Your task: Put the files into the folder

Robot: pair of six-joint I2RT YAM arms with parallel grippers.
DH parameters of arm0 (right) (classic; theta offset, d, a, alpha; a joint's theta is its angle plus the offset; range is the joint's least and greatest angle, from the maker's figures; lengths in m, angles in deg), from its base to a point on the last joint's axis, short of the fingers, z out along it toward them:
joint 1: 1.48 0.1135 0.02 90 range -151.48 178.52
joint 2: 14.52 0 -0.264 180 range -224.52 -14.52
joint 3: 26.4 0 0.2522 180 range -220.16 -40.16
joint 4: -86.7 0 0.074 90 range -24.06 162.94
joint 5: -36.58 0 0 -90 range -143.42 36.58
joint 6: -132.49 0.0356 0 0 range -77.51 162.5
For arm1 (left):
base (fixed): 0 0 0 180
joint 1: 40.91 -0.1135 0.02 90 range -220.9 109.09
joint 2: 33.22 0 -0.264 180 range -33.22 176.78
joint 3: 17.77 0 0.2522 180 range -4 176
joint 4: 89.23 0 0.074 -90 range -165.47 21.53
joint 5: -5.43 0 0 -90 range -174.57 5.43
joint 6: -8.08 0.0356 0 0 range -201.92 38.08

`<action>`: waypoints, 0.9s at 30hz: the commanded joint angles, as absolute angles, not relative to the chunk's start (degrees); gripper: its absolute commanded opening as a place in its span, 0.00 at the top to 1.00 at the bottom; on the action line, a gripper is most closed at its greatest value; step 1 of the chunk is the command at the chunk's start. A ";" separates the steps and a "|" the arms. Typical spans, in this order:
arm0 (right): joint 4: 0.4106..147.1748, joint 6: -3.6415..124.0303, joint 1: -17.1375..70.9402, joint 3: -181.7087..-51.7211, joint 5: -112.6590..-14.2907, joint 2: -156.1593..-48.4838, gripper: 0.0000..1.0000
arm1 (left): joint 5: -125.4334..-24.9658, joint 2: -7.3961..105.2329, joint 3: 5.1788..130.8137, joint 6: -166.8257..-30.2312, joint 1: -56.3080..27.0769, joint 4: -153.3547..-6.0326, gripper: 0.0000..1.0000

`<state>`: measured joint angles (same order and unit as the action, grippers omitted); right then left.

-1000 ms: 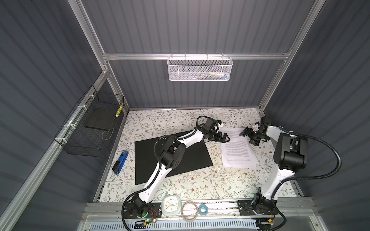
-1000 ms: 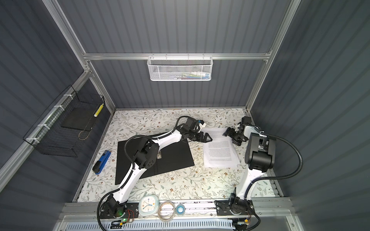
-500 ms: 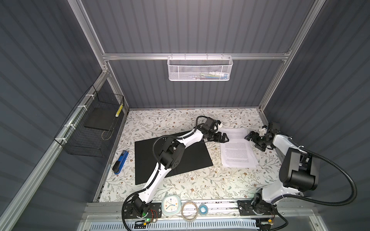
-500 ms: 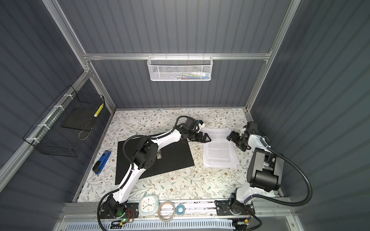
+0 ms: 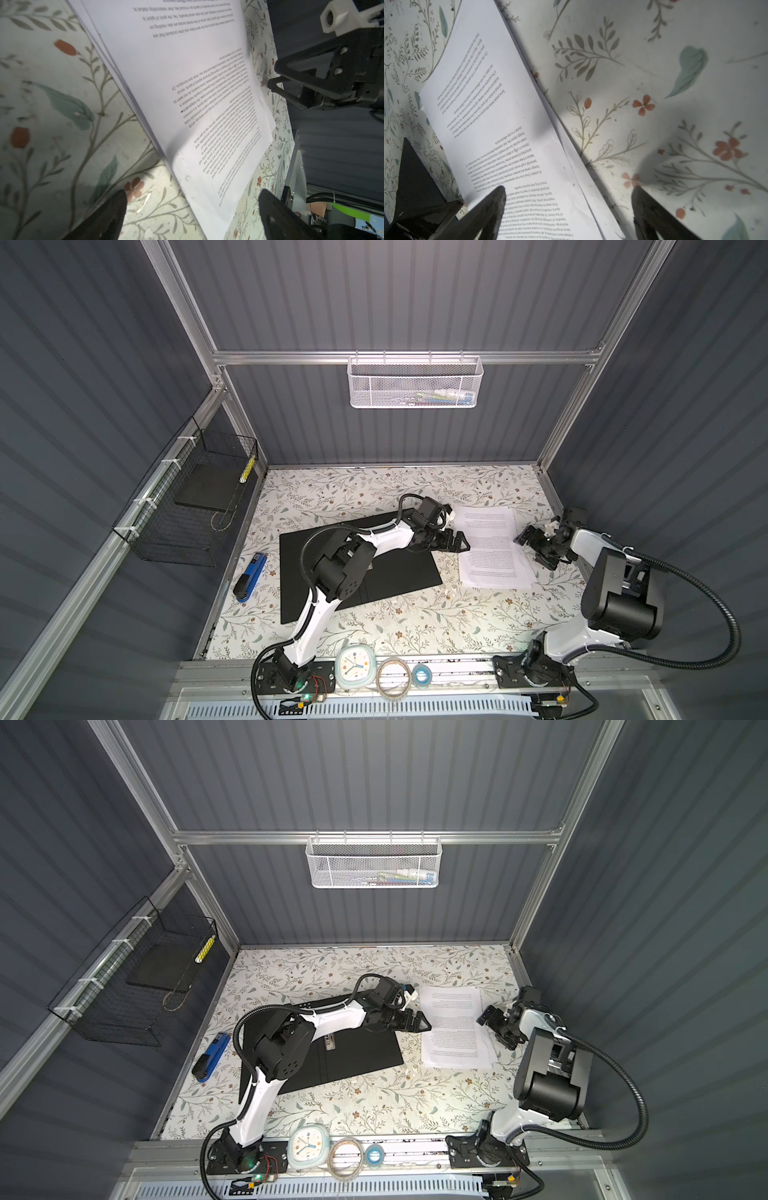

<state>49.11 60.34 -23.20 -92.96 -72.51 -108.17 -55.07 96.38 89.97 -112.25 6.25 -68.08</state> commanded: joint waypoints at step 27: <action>45.26 65.53 -23.40 -85.08 -76.17 -101.49 0.07 | -49.59 96.83 83.18 -110.66 12.17 -70.30 0.01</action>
<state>46.13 63.97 -23.20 -87.14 -74.92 -103.55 -50.83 93.69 83.04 -112.01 10.88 -73.74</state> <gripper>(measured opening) 0.932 0.994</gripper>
